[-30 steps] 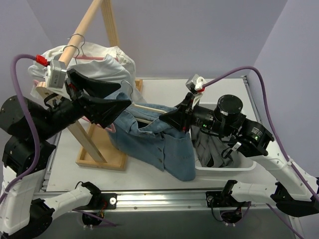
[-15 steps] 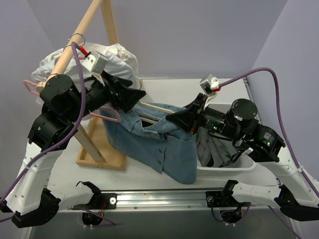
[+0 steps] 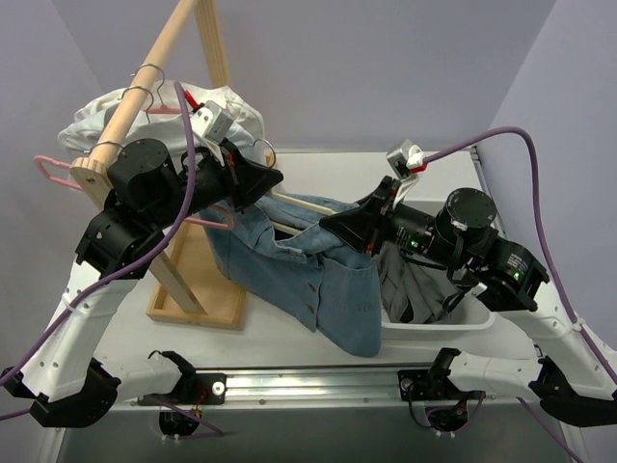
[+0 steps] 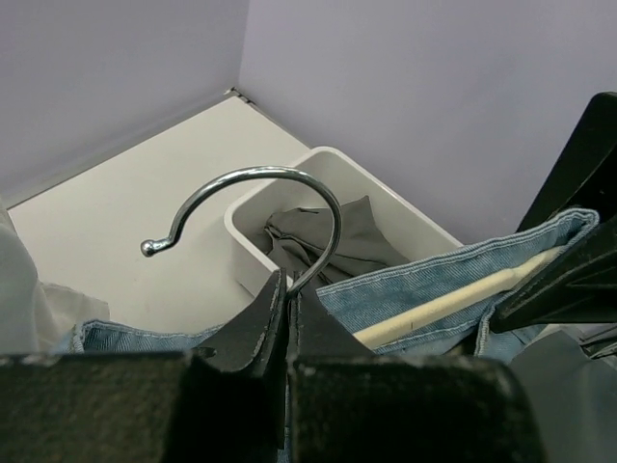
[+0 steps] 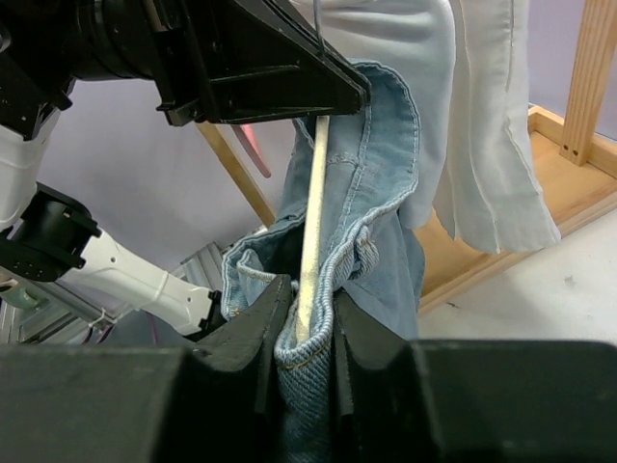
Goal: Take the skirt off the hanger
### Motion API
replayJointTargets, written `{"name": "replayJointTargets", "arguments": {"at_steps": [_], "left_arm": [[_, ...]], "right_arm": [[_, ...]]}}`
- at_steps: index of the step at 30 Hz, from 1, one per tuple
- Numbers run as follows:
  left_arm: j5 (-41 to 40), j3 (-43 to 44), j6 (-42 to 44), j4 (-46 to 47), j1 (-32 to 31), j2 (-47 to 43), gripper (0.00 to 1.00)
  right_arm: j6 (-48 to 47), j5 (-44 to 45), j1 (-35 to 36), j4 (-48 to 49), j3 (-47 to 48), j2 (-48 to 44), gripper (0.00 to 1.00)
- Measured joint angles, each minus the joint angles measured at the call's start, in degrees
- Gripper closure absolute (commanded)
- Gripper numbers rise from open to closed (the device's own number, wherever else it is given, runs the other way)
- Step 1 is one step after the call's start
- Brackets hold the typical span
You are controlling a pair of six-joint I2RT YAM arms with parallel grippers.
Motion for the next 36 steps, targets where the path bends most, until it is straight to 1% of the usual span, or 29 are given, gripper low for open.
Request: {"name": "replayJointTargets", "arguments": {"at_steps": [1, 2, 3, 5, 6, 7, 9, 13, 20, 25, 31, 34, 35, 36], "left_arm": [[-0.22, 0.00, -0.09, 0.09, 0.02, 0.15, 0.98], [-0.66, 0.00, -0.07, 0.00, 0.00, 0.28, 0.98], [-1.22, 0.00, -0.07, -0.37, 0.00, 0.44, 0.98], [-2.95, 0.02, -0.09, -1.14, 0.02, 0.83, 0.98], [-3.69, 0.02, -0.09, -1.42, 0.04, 1.09, 0.98], [-4.28, 0.15, -0.07, -1.70, 0.04, 1.40, 0.98], [-5.18, 0.52, -0.04, -2.23, 0.04, 2.08, 0.98], [-6.01, 2.32, -0.04, -3.52, 0.04, 3.52, 0.98], [-6.12, 5.14, -0.37, -3.87, 0.04, 4.07, 0.98], [-5.77, 6.40, -0.46, -3.89, 0.04, 4.07, 0.98], [-4.96, 7.02, -0.50, -4.79, 0.04, 4.04, 0.98], [-4.72, 7.02, -0.59, -5.11, 0.04, 4.02, 0.98], [-4.59, 7.02, -0.68, -5.16, 0.04, 4.02, 0.98], [-4.44, 7.02, -0.74, -5.16, 0.04, 4.02, 0.98]], "right_arm": [[0.00, 0.15, 0.00, -0.13, 0.02, 0.09, 0.65], [0.44, 0.13, 0.00, -0.20, 0.22, 0.15, 0.53], [0.35, 0.17, 0.00, -0.31, 0.94, 0.26, 0.47], [0.13, 0.33, 0.02, -0.52, 2.27, 0.22, 0.44], [0.20, 0.70, 0.04, -0.57, 2.67, -0.20, 0.34], [0.28, 1.01, 0.04, -0.85, 2.71, -0.87, 0.30], [0.24, 1.79, 0.04, -1.62, 2.03, -2.73, 0.24], [0.57, 3.28, 0.04, -2.71, -1.22, -8.00, 0.21], [1.22, 6.12, 0.04, -4.61, -8.92, -14.78, 0.20], [1.22, 9.38, 0.04, -7.02, -14.21, -15.02, 0.20], [0.52, 14.27, 0.04, -7.54, -14.64, -13.62, 0.21], [-0.15, 16.41, 0.04, -7.37, -14.64, -12.98, 0.23], [-0.46, 17.07, 0.04, -7.30, -14.62, -12.79, 0.27], [-0.79, 17.75, 0.04, -7.26, -14.62, -12.50, 0.28]]}}
